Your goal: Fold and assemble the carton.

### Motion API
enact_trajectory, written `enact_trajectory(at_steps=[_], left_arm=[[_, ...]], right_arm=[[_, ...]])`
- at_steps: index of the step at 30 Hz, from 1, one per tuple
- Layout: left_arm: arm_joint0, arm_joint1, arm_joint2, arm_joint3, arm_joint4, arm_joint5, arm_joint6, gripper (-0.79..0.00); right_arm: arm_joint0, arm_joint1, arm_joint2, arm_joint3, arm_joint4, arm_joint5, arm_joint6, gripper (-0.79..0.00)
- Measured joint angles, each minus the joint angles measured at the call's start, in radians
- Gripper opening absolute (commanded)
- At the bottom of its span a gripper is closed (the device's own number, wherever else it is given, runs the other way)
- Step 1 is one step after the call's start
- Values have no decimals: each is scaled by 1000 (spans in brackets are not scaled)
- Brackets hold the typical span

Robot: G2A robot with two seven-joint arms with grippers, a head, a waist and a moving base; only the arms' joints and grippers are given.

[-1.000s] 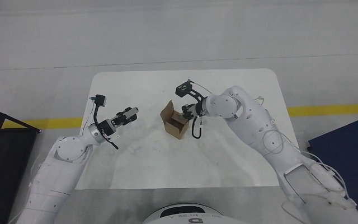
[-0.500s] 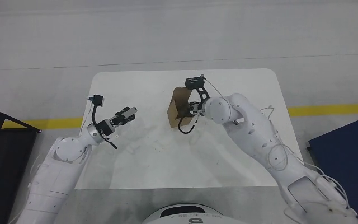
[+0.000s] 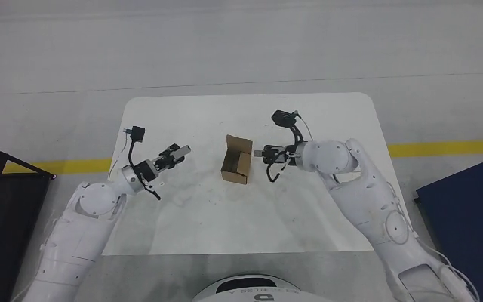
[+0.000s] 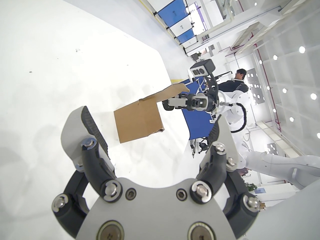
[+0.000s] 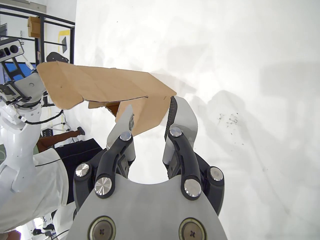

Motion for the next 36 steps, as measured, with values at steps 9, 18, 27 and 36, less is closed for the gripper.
enact_trajectory(at_steps=[9,18,27,36], left_arm=[[-27,-9,62,-33,107,157,-2,0],[-51,-22,128,-75,80,275,-44,0],[-56,-25,138,-76,152,331,23,-296],[-145,-52,248,-100,256,495,41,-453]], right_arm=[[25,-11,4,276,270,-413,-23,-483],[60,-21,3,428,509,-623,41,0],[58,-21,1,423,508,-620,38,0],[31,-19,-8,421,623,-642,108,0]])
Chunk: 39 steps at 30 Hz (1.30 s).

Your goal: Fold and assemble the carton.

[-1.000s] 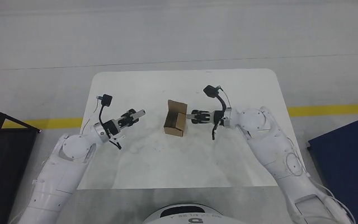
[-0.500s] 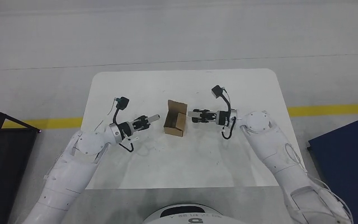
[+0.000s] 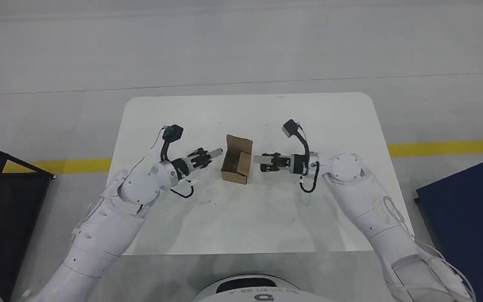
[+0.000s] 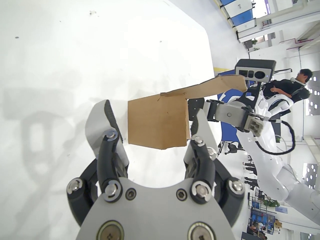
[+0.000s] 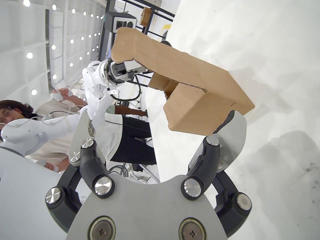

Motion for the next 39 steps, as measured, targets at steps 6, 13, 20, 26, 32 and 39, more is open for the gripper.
enact_trajectory(at_steps=[6,13,20,26,32,39], left_arm=[[-66,-17,57,42,10,42,-48,-477],[-108,-32,99,58,23,54,-60,-422],[-121,-40,124,59,46,74,-74,-428],[-144,-50,153,67,64,100,-102,-477],[-163,-58,166,75,69,110,-108,-785],[-176,-63,174,71,97,136,-127,-785]], right_arm=[[-7,-1,-14,36,61,-31,44,0],[11,-11,-57,81,79,-41,46,0],[26,-18,-84,103,88,-55,49,0],[41,-23,-107,116,93,-55,57,0],[57,-28,-125,133,98,-53,61,0],[66,-29,-133,140,98,-54,62,0]])
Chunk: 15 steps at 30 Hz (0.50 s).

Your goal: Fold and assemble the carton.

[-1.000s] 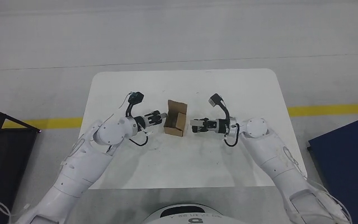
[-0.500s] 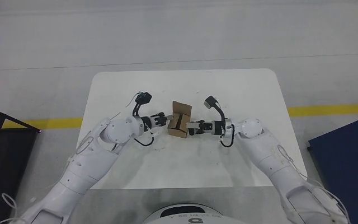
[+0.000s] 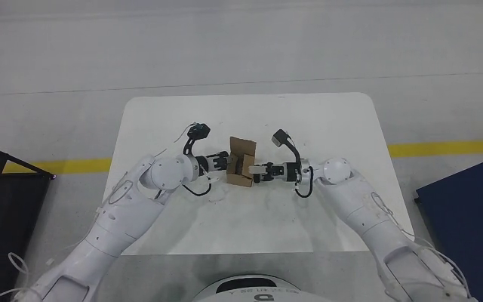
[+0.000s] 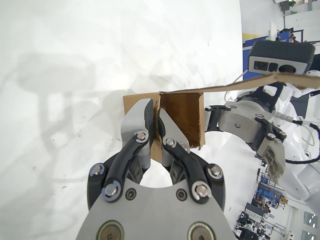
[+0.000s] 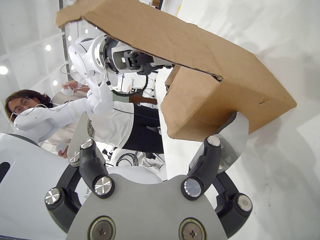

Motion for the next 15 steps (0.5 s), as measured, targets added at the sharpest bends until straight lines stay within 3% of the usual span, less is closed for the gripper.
enact_trajectory(at_steps=[4,5,6,15], left_arm=[[3,1,-7,-17,22,24,1,-785],[4,1,-8,-22,27,29,0,-597],[6,1,-11,-29,32,34,-3,-18],[36,8,-57,-36,14,0,-6,0]], right_arm=[[3,1,-1,-2,-8,-5,-4,0],[3,2,0,-3,-11,-8,-7,0],[4,3,1,-5,-19,-12,-12,0],[-22,20,47,-75,-103,-70,-119,0]])
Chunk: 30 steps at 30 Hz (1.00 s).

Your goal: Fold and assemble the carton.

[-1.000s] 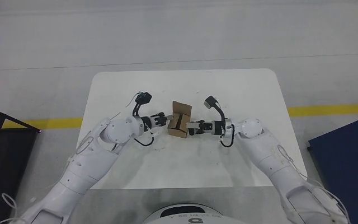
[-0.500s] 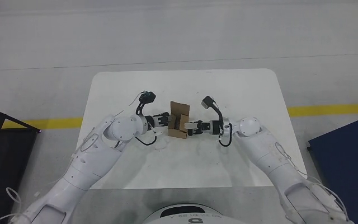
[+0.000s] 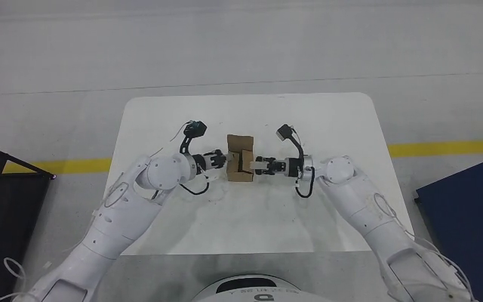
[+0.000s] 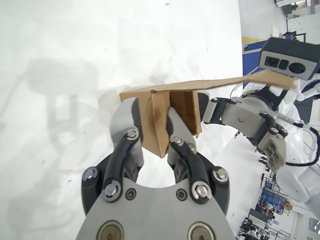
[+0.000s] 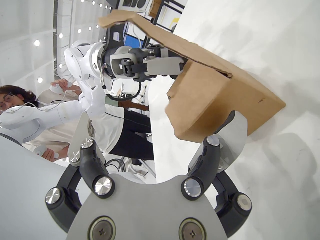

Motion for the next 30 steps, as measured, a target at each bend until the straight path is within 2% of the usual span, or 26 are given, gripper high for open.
enact_trajectory(at_steps=[8,15,19,26,30], left_arm=[[76,23,-127,16,-55,-60,25,0],[8,27,-182,26,-54,-74,-2,0],[-60,18,-163,70,-59,-61,-19,0],[-206,-14,-62,186,-66,-57,-63,0],[-258,-33,-5,244,-65,-66,-77,0]], right_arm=[[-31,17,30,-86,-36,-4,-8,0],[-24,26,16,-135,-23,-1,91,0],[-36,36,-5,-188,28,14,151,0],[-38,58,-59,-213,85,46,180,0],[-7,55,-120,-147,91,62,196,0]])
